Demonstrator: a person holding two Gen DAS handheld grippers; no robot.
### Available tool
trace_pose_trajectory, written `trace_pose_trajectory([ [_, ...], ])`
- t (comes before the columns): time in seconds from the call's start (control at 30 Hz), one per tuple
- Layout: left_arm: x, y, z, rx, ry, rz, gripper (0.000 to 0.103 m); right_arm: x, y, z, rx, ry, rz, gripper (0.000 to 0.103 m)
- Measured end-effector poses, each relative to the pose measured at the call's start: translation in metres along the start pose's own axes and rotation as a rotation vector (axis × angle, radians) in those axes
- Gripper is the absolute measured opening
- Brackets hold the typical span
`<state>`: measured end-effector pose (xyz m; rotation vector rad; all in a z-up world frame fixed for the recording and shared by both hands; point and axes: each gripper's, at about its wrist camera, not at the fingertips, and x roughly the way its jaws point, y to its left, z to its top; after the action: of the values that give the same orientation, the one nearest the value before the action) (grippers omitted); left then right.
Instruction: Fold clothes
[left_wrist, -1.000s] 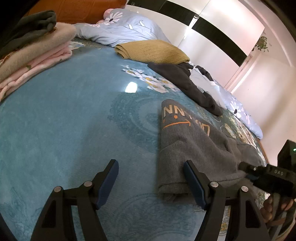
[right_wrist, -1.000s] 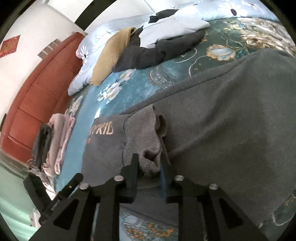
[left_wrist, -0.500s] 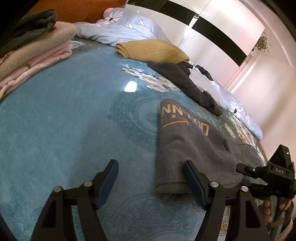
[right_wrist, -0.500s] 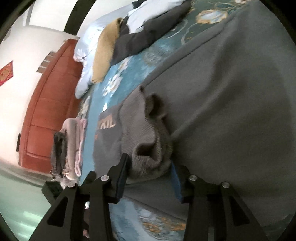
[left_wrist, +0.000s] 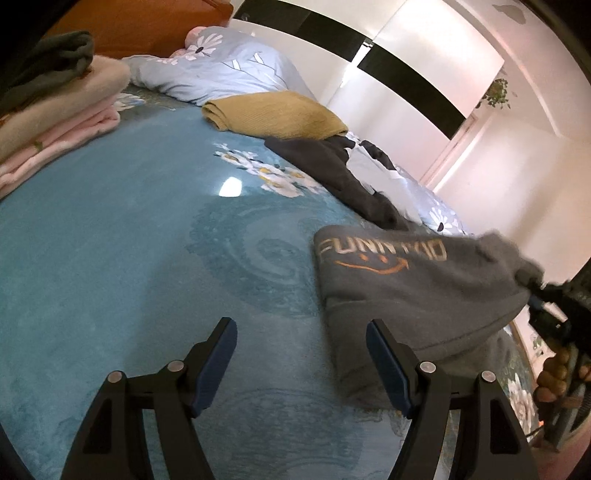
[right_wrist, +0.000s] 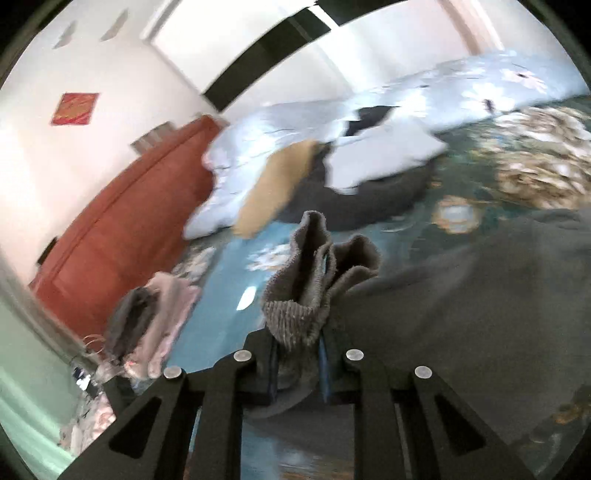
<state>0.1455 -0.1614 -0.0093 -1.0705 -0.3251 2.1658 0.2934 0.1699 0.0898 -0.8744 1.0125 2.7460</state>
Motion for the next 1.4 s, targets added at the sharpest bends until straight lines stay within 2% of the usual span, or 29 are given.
trace_pose_trajectory([
  [0.17,0.011,0.004,0.006,-0.079,0.053,-0.091,0.076,0.015,-0.075,-0.021,0.198,0.091,-0.131,0.018],
  [0.23,0.018,0.002,0.01,-0.116,0.081,-0.145,0.076,0.02,-0.098,-0.028,0.295,0.106,-0.117,0.018],
  [0.4,0.051,0.001,0.02,-0.223,0.198,-0.285,0.076,0.034,-0.111,-0.031,0.345,0.151,-0.109,0.018],
  [0.53,0.077,0.006,0.021,-0.299,0.272,-0.299,0.076,0.035,-0.115,-0.031,0.356,0.156,-0.089,0.018],
  [0.73,0.093,-0.011,0.027,-0.283,0.32,-0.335,0.076,0.028,-0.112,-0.029,0.339,0.117,-0.093,0.018],
  [0.87,0.098,-0.023,0.026,-0.268,0.316,-0.337,0.074,0.027,-0.107,-0.028,0.297,0.12,-0.114,0.018],
  [0.93,0.098,-0.028,0.025,-0.268,0.305,-0.339,0.073,0.031,-0.112,-0.031,0.316,0.136,-0.116,0.018],
  [1.03,0.103,-0.034,0.02,-0.247,0.316,-0.273,0.051,0.033,-0.116,-0.034,0.344,0.145,-0.116,0.018],
  [1.1,0.105,-0.034,0.017,-0.256,0.311,-0.236,0.028,0.033,-0.113,-0.033,0.334,0.15,-0.126,0.018],
  [1.13,0.103,-0.032,0.016,-0.266,0.302,-0.229,0.024,0.033,-0.112,-0.032,0.328,0.152,-0.13,0.018],
  [1.2,0.098,-0.03,0.016,-0.277,0.276,-0.222,0.016,0.033,-0.11,-0.032,0.326,0.155,-0.136,0.018],
  [1.4,0.076,-0.014,0.02,-0.299,0.187,-0.247,0.012,0.037,-0.095,-0.032,0.301,0.173,-0.132,0.018],
])
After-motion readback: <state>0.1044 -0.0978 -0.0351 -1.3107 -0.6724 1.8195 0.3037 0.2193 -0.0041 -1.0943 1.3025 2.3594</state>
